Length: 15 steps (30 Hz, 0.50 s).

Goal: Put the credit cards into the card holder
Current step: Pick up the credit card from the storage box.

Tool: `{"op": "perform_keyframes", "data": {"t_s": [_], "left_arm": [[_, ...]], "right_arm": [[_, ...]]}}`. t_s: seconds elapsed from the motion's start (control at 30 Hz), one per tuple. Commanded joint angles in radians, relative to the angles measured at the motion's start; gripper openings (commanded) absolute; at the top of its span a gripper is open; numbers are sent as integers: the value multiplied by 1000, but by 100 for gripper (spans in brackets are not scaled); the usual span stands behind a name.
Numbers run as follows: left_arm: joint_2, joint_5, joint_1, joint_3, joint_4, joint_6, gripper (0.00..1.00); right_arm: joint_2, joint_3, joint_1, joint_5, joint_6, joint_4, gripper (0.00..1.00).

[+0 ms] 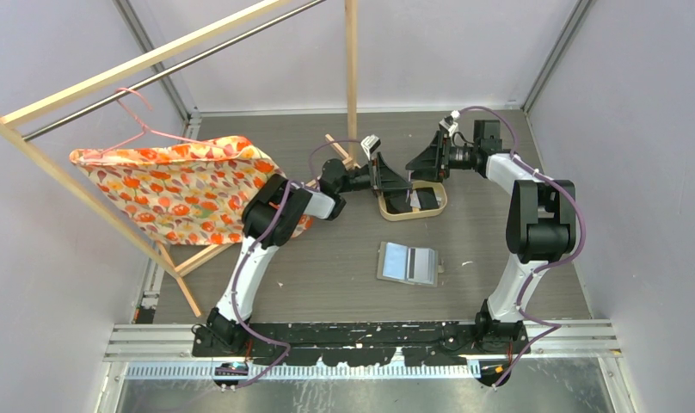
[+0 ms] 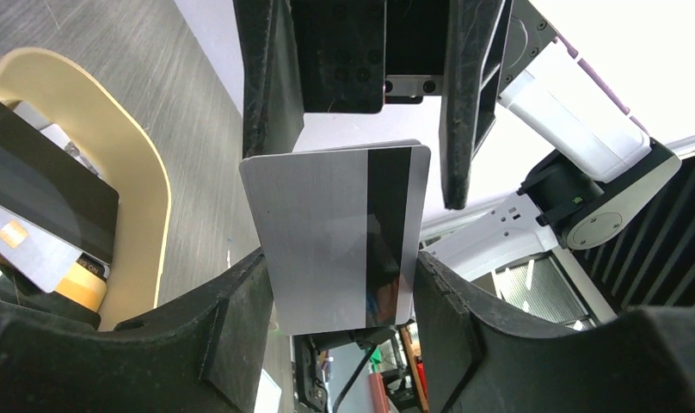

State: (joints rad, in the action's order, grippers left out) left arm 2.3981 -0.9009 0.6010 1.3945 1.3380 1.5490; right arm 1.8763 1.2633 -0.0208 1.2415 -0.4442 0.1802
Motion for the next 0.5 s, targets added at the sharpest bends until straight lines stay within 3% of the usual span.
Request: {"op": "perform_keyframes", "data": {"t_s": [0.0, 0.47], "left_arm": [[2, -26, 5, 29, 93, 42, 57], [14, -27, 7, 42, 92, 58, 58]], "right_arm": [[-41, -3, 5, 41, -68, -93, 64], [-44, -10, 16, 59, -122, -147, 57]]}}
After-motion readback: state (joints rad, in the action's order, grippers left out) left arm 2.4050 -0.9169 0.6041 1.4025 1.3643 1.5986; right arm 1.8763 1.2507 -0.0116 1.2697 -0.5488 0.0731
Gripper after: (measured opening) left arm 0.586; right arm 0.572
